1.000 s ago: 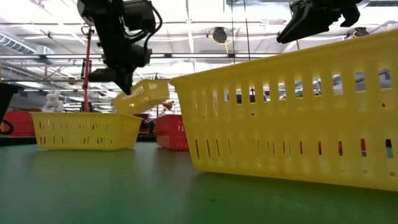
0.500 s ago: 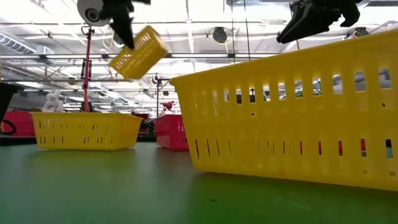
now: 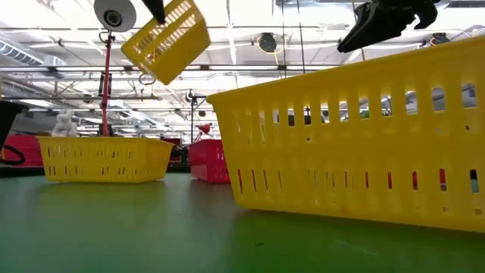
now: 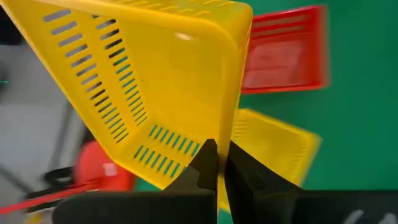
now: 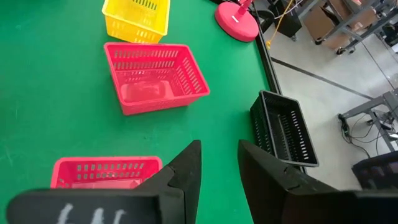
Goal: Stack baskets by color
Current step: Stack the top yellow bin on the middle yellow bin, then stack the bottom red bin on the middle red bin
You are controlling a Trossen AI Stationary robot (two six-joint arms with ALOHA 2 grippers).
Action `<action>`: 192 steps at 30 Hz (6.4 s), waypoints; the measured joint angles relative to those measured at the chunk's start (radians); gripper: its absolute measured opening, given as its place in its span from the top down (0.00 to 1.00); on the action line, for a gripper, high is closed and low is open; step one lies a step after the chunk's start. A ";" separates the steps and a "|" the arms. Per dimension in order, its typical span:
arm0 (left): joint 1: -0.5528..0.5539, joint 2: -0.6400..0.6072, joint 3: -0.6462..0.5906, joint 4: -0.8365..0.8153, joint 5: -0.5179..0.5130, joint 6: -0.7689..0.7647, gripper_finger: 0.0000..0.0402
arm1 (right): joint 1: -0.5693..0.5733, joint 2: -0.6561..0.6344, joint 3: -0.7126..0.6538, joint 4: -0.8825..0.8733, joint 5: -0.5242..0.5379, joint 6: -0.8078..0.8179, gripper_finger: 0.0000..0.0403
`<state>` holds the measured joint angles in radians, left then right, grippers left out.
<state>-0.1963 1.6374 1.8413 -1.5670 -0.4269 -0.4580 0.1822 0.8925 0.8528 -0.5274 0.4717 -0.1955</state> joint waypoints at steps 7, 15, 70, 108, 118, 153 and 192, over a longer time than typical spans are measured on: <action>-0.085 0.121 0.166 -0.002 0.046 -0.054 0.98 | 0.000 0.000 0.000 0.000 0.000 -0.002 0.75; -0.122 0.160 0.244 -0.004 0.118 -0.107 0.98 | 0.000 0.000 0.000 0.000 0.000 -0.003 0.75; -0.185 0.158 -0.321 -0.004 0.141 -0.151 0.97 | 0.000 0.000 0.000 0.060 0.003 -0.100 0.75; -0.183 0.158 -0.400 0.033 0.130 -0.147 0.94 | 0.000 0.000 0.000 0.059 0.000 -0.083 0.75; -0.184 0.158 -0.401 0.109 0.147 -0.093 0.94 | 0.000 0.000 0.000 0.058 0.000 -0.079 0.75; -0.172 0.158 -0.400 0.100 0.169 -0.075 0.73 | 0.000 0.000 0.000 0.038 0.000 -0.079 0.75; 0.108 -0.387 -0.678 0.941 0.013 0.629 0.99 | 0.005 0.156 0.064 0.171 -0.131 0.209 0.75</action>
<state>-0.0880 1.2503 1.1629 -0.6260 -0.4139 0.1713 0.1872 1.0483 0.9170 -0.3567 0.3404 0.0136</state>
